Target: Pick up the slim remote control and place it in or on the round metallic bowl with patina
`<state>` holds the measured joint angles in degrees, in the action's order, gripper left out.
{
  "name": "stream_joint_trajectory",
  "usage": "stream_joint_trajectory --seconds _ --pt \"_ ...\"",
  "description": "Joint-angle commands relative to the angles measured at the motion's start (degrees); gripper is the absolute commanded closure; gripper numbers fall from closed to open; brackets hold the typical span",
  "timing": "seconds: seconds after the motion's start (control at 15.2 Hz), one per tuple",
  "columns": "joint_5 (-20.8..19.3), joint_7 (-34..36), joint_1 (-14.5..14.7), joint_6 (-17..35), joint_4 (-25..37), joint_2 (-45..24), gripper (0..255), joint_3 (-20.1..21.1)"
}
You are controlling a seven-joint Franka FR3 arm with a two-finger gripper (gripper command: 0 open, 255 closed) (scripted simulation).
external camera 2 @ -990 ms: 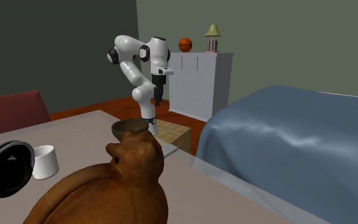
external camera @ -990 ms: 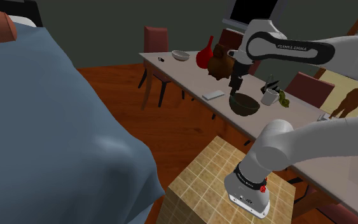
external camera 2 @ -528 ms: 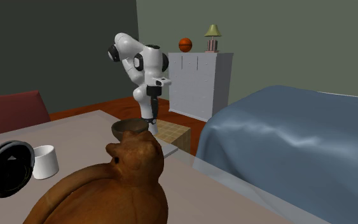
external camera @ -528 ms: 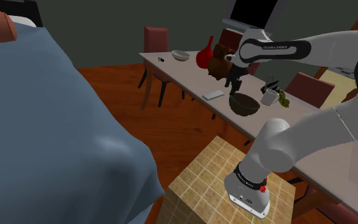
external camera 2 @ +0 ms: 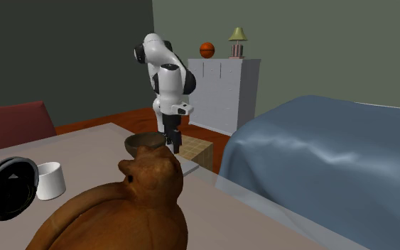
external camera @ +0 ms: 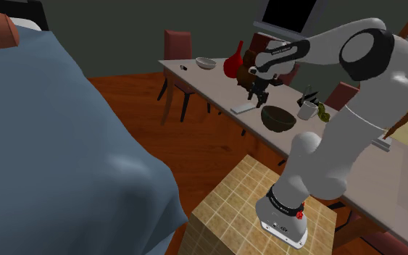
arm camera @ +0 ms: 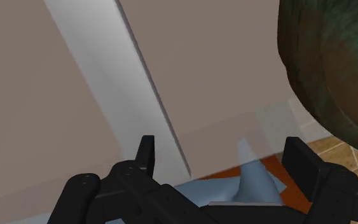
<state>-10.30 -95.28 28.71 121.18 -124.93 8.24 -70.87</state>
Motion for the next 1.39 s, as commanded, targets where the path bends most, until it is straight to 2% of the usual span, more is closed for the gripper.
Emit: stream_joint_trajectory --seconds 0.0,0.07,0.13,0.2,0.26,0.33,0.79,1.32 --pt "19.8 -18.9 4.3 0.9 3.8 -16.9 0 -7.9" --pt "28.5 -26.9 0.5 -0.6 6.4 -24.8 0 -6.0" --pt "29.4 -29.1 -6.5 -0.8 8.6 -26.0 0 0.8" --pt "30.9 -31.8 -11.6 -1.2 10.9 -28.1 0 5.6" --pt "33.1 -34.8 -15.0 -1.9 13.4 -30.9 0 8.5" --pt "33.7 -35.7 -16.1 -2.1 14.2 -31.7 0 9.5" --pt "37.4 -38.0 -18.4 2.1 12.0 -34.9 0 12.5" --pt "37.3 -38.0 -18.4 2.1 12.0 -34.9 0 12.5"
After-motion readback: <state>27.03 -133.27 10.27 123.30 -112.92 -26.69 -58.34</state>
